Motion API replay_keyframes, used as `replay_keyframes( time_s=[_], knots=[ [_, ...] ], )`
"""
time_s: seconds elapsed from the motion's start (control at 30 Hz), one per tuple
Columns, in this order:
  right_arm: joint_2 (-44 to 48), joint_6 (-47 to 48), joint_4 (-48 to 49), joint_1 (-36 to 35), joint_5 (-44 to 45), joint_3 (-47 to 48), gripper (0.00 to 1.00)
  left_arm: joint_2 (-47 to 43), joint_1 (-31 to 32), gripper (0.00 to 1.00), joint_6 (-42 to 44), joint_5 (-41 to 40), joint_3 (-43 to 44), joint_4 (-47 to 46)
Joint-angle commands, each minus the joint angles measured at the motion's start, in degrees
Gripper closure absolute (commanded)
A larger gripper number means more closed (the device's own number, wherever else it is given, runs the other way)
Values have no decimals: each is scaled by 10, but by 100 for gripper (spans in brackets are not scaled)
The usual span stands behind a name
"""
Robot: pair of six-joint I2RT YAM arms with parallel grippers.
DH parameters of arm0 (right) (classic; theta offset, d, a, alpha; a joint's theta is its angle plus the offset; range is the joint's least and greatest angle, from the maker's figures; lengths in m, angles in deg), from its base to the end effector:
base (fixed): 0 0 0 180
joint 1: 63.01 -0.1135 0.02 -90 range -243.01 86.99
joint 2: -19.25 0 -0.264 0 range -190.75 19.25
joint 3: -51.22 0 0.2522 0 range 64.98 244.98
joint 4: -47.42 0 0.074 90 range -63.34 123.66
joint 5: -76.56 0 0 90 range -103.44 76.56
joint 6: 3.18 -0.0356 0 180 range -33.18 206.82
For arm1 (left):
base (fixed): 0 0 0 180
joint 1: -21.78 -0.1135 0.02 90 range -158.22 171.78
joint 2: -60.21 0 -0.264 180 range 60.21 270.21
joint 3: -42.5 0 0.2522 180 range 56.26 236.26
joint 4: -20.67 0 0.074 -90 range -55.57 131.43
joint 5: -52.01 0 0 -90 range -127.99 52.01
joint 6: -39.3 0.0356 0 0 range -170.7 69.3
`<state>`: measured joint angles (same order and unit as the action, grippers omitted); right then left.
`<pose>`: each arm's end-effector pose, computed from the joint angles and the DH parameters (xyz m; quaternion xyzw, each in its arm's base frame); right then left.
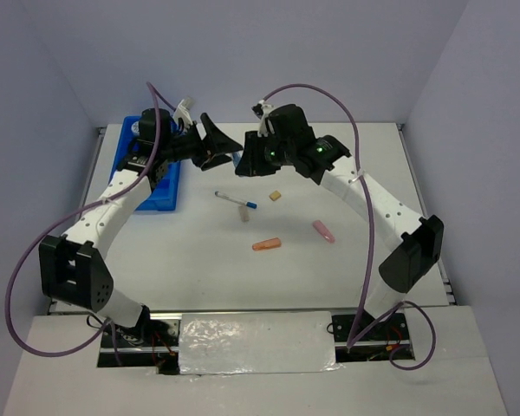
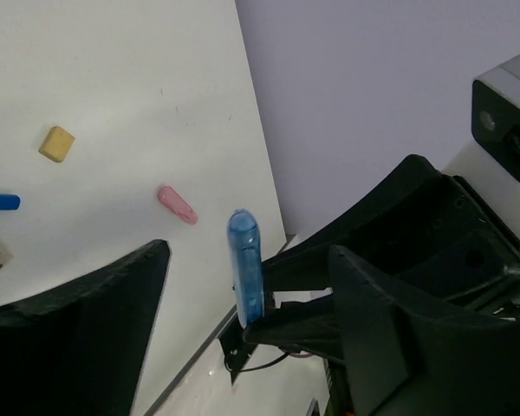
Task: Sort the stationery into containers
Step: Place the pen in the storage box.
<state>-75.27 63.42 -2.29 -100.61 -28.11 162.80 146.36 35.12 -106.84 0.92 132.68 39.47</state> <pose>0.2902 0.2349 0.3922 -0.1683 0.8559 0.3381 0.3532 0.3375 -0.1030 0.3687 -0.0833 0.7696 -0.5448 0.3226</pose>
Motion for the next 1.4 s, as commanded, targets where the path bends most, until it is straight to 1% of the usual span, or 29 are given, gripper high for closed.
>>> replay_keyframes(
  time_s=[0.0, 0.07, 0.1, 0.17, 0.2, 0.23, 0.3, 0.33, 0.37, 0.4, 0.43, 0.5, 0.53, 0.57, 0.6, 0.63, 0.7, 0.77, 0.83, 0.9, 0.97, 1.0, 1.03, 1.07, 1.13, 1.17, 1.3, 1.37],
  knots=[
    [-14, 20, -25, -14, 8, 49, 71, 5, 7, 17, -8, -2, 29, -21],
    [-21, 20, -26, -17, 7, 63, 71, 9, 7, 26, -7, -2, 30, -22],
    [-23, 19, -25, -18, 4, 69, 70, 9, 7, 41, -9, -1, 30, -27],
    [-28, 17, -23, -17, 3, 72, 69, 11, 7, 58, -10, 0, 31, -29],
    [-29, 13, -20, -18, 1, 76, 68, 12, 7, 73, -9, 2, 33, -29],
    [-34, 12, -19, -18, -2, 79, 68, 14, 6, 84, -6, 3, 36, -21],
    [-37, 8, -12, -17, -9, 86, 62, 22, 5, 100, 8, -1, 47, -11],
    [-38, 5, -7, -16, -21, 85, 49, 27, 2, 100, 16, -6, 57, 4],
    [-38, -1, 3, -11, -25, 78, 33, 30, -2, 100, 22, -14, 63, 13],
    [-37, -11, 7, 2, -18, 70, 8, 32, -9, 100, 37, -39, 67, 24],
    [-26, -23, 8, 15, -11, 61, 0, 39, -17, 100, 42, -57, 72, 36],
    [-9, -59, 6, 46, -4, 18, 0, 53, -66, 100, 51, -97, 82, 80],
    [19, -67, 4, 80, 3, 2, 0, 71, -86, 100, 52, -141, 86, 89],
    [35, -69, 3, 96, 11, -35, 0, 83, -124, 100, 53, -165, 96, 107],
    [52, -65, 6, 112, 11, -53, 0, 97, -137, 100, 58, -190, 105, 109],
    [84, -59, 5, 137, 8, -67, 0, 132, -173, 100, 60, -224, 127, 107],
    [119, -30, -14, 157, 6, -97, 0, 192, -192, 100, 63, -249, 158, 95],
    [136, 3, -42, 175, 9, -118, 0, 227, -215, 94, 59, -267, 197, 62],
    [158, 18, -55, 184, 9, -133, 0, 277, -236, 95, 42, -274, 231, 43],
    [174, 34, -65, 194, 3, -156, 0, 306, -246, 96, 21, -280, 252, 31],
    [185, 42, -73, 204, -5, -171, 0, 359, -254, 96, 17, -288, 303, 23],
    [188, 45, -75, 207, -11, -175, 0, 371, -254, 94, 20, -291, 304, 23],
    [188, 51, -76, 209, -13, -177, 0, 382, -255, 91, 24, -287, 330, 18],
    [189, 53, -81, 213, -19, -178, 0, 393, -255, 86, 33, -293, 346, 25],
    [189, 60, -86, 215, -25, -175, 0, 413, -256, 82, 38, -299, 364, 28],
    [188, 63, -91, 219, -29, -171, 0, 416, -257, 79, 36, -302, 363, 26],
    [179, 70, -103, 229, -37, -160, 0, 410, -261, 77, 39, -316, 332, 13],
    [171, 73, -106, 235, -38, -157, 0, 403, -264, 76, 41, -321, 301, 6]
  ],
)
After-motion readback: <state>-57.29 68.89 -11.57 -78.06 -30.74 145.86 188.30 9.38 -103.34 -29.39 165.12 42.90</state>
